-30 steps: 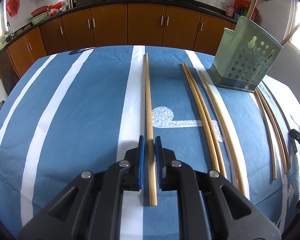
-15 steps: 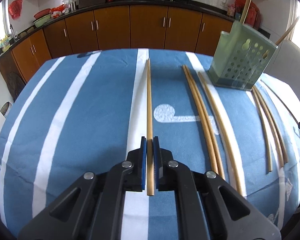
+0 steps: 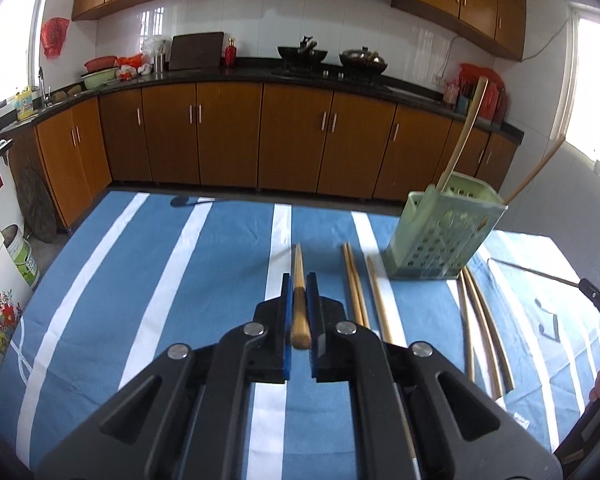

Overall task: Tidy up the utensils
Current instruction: 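Lift both held chopsticks upright and carry them over the green basket, then drop the chopsticks into the green basket by opening both grippers, then return to the table and close the right gripper on a chopstick while the left grasps another, then hold the grasped chopsticks closed in both grippers at the table, then lift both held chopsticks upright and carry them over the green basket, then lower the chopsticks into the green basket and open both grippers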

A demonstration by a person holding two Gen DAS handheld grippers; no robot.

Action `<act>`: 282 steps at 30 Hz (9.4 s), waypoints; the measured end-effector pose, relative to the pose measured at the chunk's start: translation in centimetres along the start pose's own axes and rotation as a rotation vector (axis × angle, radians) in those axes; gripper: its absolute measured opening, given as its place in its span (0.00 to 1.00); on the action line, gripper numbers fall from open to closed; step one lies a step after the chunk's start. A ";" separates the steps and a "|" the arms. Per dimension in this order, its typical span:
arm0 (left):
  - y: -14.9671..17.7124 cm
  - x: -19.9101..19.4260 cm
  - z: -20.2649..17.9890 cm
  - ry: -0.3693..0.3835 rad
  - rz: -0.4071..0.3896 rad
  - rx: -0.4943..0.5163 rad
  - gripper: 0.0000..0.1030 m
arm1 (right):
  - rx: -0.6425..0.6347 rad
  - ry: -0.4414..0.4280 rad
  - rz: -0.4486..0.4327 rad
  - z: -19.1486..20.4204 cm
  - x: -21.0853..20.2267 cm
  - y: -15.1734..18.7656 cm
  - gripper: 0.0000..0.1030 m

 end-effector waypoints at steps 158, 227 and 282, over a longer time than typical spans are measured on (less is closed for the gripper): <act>8.5 10.2 -1.1 -0.002 0.255 0.022 0.09 | -0.106 0.044 0.319 1.8 8.5 8.7 0.08; -3.2 -2.9 -1.5 0.034 -0.106 -0.061 0.08 | -0.015 -0.010 -0.105 0.6 -2.5 -3.2 0.07; -15.1 1.1 -13.9 0.178 -0.233 0.026 0.09 | -0.063 -0.179 -0.356 13.0 1.5 -14.6 0.10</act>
Point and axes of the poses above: each gripper's, at about its wrist camera, not at the fingertips, and x roughly the way its jaws point, z to its left, y to its underside, the point moved 7 cm from there along x, roughly the way its jaws point, and after that the axes turned 1 degree about -z, right-handed, at the moved point
